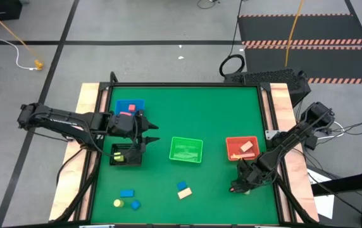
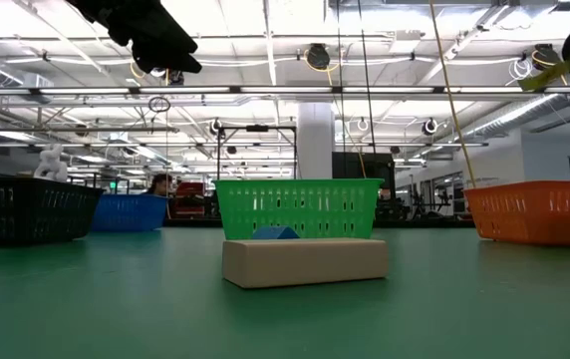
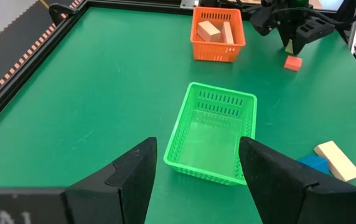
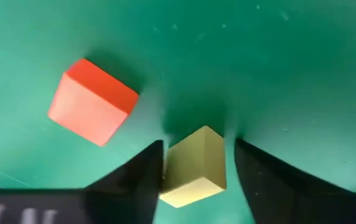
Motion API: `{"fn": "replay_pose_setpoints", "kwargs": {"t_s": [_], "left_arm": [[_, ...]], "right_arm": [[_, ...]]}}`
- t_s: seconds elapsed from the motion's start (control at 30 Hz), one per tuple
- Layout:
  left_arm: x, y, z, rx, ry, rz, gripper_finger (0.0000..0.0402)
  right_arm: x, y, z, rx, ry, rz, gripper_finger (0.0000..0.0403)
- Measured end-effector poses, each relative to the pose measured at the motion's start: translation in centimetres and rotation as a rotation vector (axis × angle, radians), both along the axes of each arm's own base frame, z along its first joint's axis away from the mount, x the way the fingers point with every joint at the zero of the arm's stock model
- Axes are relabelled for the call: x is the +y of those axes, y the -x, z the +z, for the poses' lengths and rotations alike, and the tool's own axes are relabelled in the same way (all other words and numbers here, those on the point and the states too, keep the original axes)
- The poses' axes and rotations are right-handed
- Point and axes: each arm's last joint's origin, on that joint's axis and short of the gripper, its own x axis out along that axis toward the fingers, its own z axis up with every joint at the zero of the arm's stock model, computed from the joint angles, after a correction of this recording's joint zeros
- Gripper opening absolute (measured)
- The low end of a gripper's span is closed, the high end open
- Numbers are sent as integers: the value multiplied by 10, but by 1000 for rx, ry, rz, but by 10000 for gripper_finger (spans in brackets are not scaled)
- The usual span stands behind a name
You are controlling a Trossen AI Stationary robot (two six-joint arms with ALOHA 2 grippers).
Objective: Sort & place blocks by color
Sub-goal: Put the right light green block into the black basket
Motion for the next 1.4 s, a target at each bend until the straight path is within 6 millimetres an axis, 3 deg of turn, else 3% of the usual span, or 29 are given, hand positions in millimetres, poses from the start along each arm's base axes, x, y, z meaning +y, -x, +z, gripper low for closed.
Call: {"fn": "replay_pose_setpoints", "kwargs": {"t_s": [0.23, 0.5, 0.7, 0.9, 1.1, 1.27, 1.4], "left_arm": [[0, 0, 0, 0, 0, 0, 228], [0, -1, 1, -12, -16, -10, 228], [0, -2, 4, -45, -13, -10, 228], [0, -5, 9, -104, -8, -9, 228], [-1, -13, 15, -196, -48, -32, 228], [-6, -26, 9, -195, -211, -122, 227], [-8, -38, 0, -181, -392, -208, 228]], "right_arm": [[1, 0, 1, -4, -16, 11, 38], [-5, -4, 11, -83, -32, -5, 40], [-20, -19, 40, -479, 66, -69, 40], [-42, -32, 72, -881, 313, -69, 40], [-68, -54, 88, -1122, 698, 122, 40], [-88, -86, 104, -1363, 996, 288, 40], [-106, -108, 113, -1611, 1050, 322, 40]]}}
